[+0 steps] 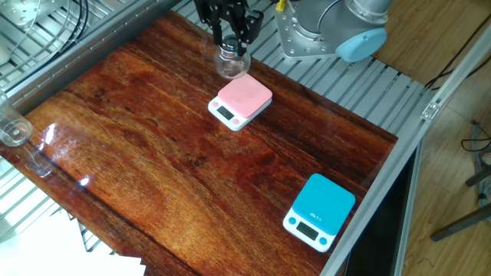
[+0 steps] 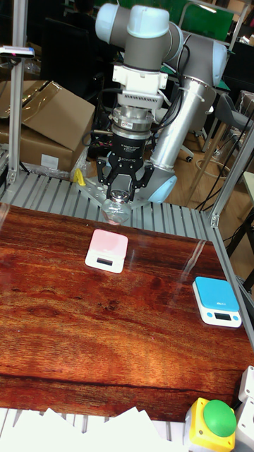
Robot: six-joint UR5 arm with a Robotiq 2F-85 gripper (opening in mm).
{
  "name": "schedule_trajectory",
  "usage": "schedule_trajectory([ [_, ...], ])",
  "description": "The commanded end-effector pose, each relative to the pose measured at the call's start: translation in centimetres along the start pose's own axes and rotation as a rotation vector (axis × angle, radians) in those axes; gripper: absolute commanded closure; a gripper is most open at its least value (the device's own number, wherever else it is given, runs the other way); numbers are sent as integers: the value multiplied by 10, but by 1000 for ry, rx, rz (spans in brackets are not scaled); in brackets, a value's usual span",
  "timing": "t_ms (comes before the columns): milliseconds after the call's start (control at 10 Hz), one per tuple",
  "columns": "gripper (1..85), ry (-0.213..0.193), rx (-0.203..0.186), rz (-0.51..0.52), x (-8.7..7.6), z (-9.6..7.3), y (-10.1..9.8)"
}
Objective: Place the block on the scale
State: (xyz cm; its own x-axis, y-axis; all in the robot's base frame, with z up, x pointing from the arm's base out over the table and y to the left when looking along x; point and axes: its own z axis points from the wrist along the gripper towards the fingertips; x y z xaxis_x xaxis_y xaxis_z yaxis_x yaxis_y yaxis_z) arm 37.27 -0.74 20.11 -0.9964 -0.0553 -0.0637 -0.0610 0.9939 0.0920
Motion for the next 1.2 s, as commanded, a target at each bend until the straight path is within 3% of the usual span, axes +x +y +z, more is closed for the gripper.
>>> schedule_trajectory([
  [0,847,-31,-21,-12,3,9,6],
  [200,847,-52,-26,-19,-1,19,5],
  [300,847,-41,-9,-24,1,18,1],
  [500,847,57,11,-8,27,18,-5],
  [800,847,129,-1,-16,45,16,-2],
  [1000,847,117,0,-27,42,17,-2],
  [1100,847,113,-1,-27,38,28,-3],
])
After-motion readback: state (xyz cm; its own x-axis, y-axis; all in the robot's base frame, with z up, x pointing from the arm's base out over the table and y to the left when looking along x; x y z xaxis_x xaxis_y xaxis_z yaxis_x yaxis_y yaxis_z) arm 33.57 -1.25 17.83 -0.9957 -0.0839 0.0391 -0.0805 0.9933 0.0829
